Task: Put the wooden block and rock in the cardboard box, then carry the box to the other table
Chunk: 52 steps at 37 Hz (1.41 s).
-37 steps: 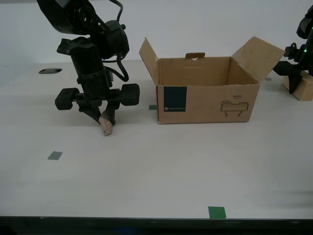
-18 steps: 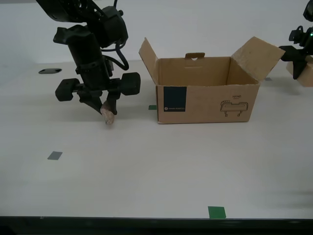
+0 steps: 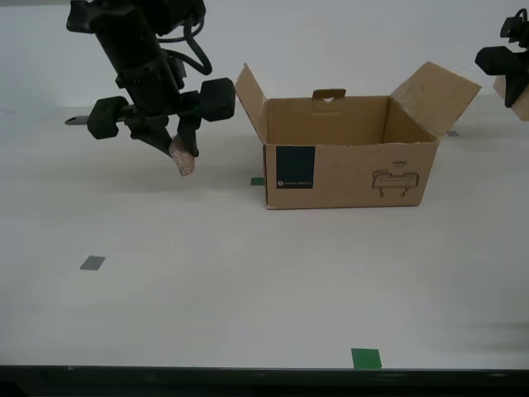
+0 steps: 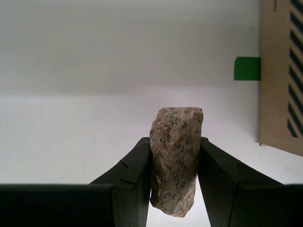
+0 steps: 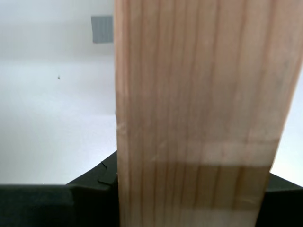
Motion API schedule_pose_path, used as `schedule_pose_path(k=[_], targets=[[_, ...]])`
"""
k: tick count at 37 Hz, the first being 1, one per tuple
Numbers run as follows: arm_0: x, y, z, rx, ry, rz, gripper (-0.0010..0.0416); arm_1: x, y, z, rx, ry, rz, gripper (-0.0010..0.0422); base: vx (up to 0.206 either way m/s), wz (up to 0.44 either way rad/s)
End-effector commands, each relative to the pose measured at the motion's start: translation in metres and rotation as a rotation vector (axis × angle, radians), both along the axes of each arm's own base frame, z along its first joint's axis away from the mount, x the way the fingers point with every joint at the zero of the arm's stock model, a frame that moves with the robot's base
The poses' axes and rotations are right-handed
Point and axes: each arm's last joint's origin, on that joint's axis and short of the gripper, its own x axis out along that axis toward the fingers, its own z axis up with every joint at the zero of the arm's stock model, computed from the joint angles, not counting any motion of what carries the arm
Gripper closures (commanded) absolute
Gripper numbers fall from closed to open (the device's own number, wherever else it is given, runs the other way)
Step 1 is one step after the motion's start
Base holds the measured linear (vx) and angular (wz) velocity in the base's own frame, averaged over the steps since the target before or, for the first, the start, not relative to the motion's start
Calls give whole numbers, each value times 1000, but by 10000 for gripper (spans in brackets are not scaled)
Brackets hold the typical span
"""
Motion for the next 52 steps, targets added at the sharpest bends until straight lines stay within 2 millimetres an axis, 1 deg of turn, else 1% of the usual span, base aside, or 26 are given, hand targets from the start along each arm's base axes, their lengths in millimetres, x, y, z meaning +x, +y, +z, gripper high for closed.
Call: schedule_pose_path(k=[1,9,14,18,22,29,35,38,43,52], targets=[[-3,1,13,-7,-27,-12,406,-2,2,10,19,-39,1,413,0,0],[-7,5,34,-3,-77,-10,407,-4,10,32,12,-110,5,413,0,0],[-9,7,40,-3,-81,-9,406,-6,14,46,-2,-152,-8,413,0,0],[-11,10,46,-2,-91,-3,406,-4,14,58,9,-171,-57,413,0,0],[-12,14,52,31,-113,13,406,2,10,76,15,-193,-90,413,0,0],[-14,23,61,61,-133,36,406,14,4,114,-13,-302,-126,413,0,0],[-14,34,67,173,-170,84,406,20,1,145,-13,-391,-184,413,0,0],[-14,40,71,187,-177,102,406,21,0,158,-9,-429,-209,413,0,0],[-18,51,83,184,-192,128,406,23,0,174,-10,-472,-226,413,0,0],[-34,68,120,169,-270,171,406,24,0,191,-21,-524,-243,413,0,0]])
